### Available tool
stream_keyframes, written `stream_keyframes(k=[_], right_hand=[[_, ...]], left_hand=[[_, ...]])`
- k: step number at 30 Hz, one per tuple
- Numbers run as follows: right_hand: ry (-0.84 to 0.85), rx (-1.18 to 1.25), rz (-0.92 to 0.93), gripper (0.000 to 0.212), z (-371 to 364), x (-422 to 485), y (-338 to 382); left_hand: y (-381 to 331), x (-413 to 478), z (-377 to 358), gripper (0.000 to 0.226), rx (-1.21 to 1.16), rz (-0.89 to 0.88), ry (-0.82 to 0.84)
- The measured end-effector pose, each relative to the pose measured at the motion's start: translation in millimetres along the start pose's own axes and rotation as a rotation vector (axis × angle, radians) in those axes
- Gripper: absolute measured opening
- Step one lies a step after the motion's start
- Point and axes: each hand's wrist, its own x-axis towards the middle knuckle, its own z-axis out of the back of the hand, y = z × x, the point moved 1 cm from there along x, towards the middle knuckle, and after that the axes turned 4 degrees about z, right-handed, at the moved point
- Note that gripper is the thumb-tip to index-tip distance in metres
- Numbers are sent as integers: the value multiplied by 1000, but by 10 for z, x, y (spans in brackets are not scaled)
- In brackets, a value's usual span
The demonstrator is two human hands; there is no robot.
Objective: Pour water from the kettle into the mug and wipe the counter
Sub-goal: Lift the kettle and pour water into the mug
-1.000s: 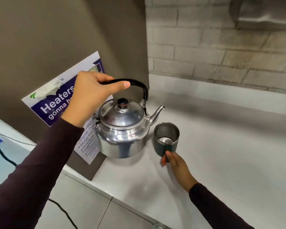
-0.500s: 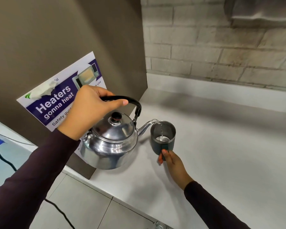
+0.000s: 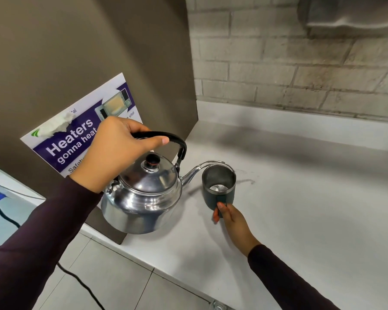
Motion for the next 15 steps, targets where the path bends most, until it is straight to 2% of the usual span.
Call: stream_keyframes(k=[7,15], right_hand=[[1,7,1,41,-3,0,-4],[-7,6,-3,40,2,4,-13]], left_hand=[[40,-99,67,13,22,7,-36],[101,-185,97,17,24,48,-16]])
